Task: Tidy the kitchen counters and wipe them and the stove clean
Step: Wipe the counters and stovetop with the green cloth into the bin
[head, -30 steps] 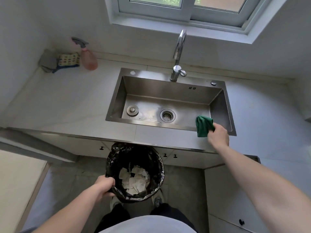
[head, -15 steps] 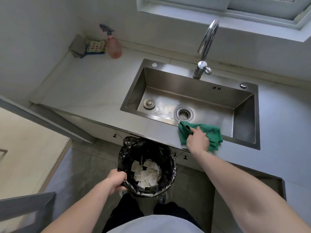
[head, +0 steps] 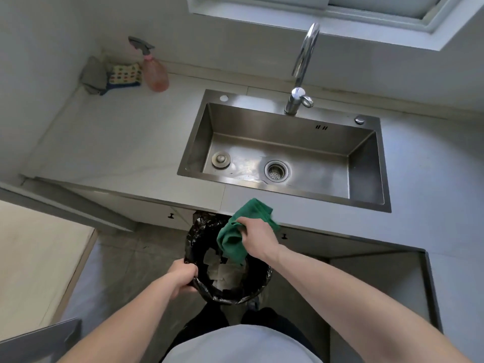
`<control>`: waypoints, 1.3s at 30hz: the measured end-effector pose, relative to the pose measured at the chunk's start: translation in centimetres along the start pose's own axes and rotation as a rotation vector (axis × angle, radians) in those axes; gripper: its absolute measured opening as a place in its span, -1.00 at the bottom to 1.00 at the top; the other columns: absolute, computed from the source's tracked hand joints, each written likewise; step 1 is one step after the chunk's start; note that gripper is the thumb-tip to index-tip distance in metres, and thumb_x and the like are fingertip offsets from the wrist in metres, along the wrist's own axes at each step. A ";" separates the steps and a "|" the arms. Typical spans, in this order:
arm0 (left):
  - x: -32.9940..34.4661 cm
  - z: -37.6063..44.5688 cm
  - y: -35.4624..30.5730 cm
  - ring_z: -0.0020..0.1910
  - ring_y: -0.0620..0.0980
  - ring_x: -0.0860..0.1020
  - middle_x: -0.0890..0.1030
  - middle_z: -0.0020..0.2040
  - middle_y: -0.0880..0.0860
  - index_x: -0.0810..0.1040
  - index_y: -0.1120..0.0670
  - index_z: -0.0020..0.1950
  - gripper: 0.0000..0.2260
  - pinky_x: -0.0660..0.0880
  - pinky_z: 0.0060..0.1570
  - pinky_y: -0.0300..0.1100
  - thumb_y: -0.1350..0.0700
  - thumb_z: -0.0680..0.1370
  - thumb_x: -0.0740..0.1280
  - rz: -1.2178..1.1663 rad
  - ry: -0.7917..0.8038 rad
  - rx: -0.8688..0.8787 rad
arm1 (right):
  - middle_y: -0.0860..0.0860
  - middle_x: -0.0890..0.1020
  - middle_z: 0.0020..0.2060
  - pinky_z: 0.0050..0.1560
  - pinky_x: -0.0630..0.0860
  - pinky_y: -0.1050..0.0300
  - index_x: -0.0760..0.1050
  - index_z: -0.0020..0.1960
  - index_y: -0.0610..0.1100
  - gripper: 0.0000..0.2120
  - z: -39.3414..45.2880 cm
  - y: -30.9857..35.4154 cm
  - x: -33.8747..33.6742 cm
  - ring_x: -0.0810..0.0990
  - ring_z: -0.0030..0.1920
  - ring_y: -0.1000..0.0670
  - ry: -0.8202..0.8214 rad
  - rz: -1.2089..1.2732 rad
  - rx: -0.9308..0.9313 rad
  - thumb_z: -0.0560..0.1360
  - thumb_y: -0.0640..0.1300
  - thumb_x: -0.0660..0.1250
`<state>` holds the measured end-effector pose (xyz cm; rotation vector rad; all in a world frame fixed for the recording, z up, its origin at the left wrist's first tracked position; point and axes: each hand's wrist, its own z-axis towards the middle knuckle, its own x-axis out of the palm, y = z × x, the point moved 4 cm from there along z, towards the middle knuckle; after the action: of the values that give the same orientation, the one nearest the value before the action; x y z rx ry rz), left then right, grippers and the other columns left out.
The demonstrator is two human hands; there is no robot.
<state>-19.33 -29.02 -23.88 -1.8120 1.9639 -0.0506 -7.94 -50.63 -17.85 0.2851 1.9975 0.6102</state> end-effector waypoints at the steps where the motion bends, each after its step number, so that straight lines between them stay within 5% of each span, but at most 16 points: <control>1: -0.1 0.0 -0.1 -0.31 0.14 0.68 0.67 -0.13 0.23 0.57 0.19 0.04 -0.76 0.60 -0.42 -0.12 0.37 0.47 0.20 0.014 0.016 0.001 | 0.03 0.70 0.05 -0.07 0.51 0.04 0.56 0.21 0.11 -0.72 -1.0 0.4 0.4 0.64 0.04 -0.14 0.018 0.047 -0.005 0.63 -0.12 0.15; 7: -1.0 -0.1 -1.4 -0.28 0.11 0.66 0.66 -0.14 0.20 0.57 0.16 0.01 -0.78 0.61 -0.44 -0.12 0.38 0.53 0.19 0.068 0.086 0.044 | 0.11 0.69 0.00 0.04 0.55 0.00 0.58 0.17 0.08 -0.75 -4.6 -0.2 -2.1 0.63 0.00 0.00 -0.154 0.240 0.062 0.64 -0.15 0.18; 15: -3.7 0.7 -1.3 -0.35 0.10 0.64 0.64 -0.21 0.20 0.57 0.21 -0.01 -0.80 0.58 -0.44 -0.13 0.38 0.49 0.20 0.131 0.100 0.090 | 0.13 0.66 -0.21 -0.27 0.43 0.18 0.62 0.17 0.00 -0.76 -7.9 -2.6 -13.6 0.54 -0.28 0.12 -0.549 0.244 -0.025 0.63 -0.23 0.27; 22: -5.1 1.5 -1.4 -0.33 0.14 0.65 0.66 -0.17 0.23 0.57 0.21 -0.02 -0.80 0.59 -0.42 -0.12 0.38 0.47 0.21 0.131 0.096 0.087 | 0.11 0.69 -0.07 -0.16 0.54 0.06 0.58 0.21 0.11 -0.67 -5.8 -4.7 -19.0 0.66 -0.15 -0.13 -0.739 0.046 0.138 0.60 -0.22 0.22; 24: -5.2 1.5 -1.5 -0.33 0.14 0.65 0.65 -0.18 0.23 0.56 0.20 -0.04 -0.82 0.59 -0.42 -0.12 0.38 0.47 0.21 0.129 0.092 0.089 | 0.09 0.70 0.09 0.00 0.56 0.02 0.59 0.25 0.09 -0.63 -4.8 -4.6 -19.3 0.67 0.01 -0.13 -0.761 0.010 0.169 0.57 -0.26 0.23; 28: -5.3 1.5 -1.5 -0.27 0.16 0.67 0.65 -0.16 0.23 0.56 0.22 0.00 -0.80 0.61 -0.39 -0.10 0.38 0.47 0.20 0.121 0.104 0.080 | 0.09 0.59 0.35 0.27 0.48 0.06 0.58 0.35 0.05 -0.55 -1.8 -5.1 -15.9 0.56 0.32 -0.04 -0.571 -0.170 0.156 0.53 -0.30 0.30; 34: -5.0 1.8 -1.4 -0.25 0.16 0.69 0.65 -0.17 0.24 0.56 0.23 0.03 -0.78 0.63 -0.36 -0.08 0.38 0.47 0.19 0.086 0.121 0.067 | 0.09 0.33 0.56 0.43 0.42 -0.03 0.41 0.50 0.08 -0.48 0.4 -8.4 -5.7 0.32 0.53 -0.05 -0.174 -0.250 0.256 0.58 -0.23 0.23; 39: -5.0 1.6 -1.5 -0.26 0.17 0.67 0.63 -0.13 0.25 0.55 0.24 0.04 -0.77 0.59 -0.44 -0.12 0.39 0.48 0.18 0.070 0.109 0.053 | 0.03 0.23 0.60 0.51 0.30 0.02 0.28 0.58 0.04 -0.45 0.7 -8.7 -4.0 0.24 0.57 -0.07 -0.144 -0.219 0.260 0.62 -0.19 0.23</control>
<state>-17.27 -24.00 -23.23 -1.7385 2.0794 -0.1814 -4.90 -59.56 -19.77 0.2547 1.9349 0.1854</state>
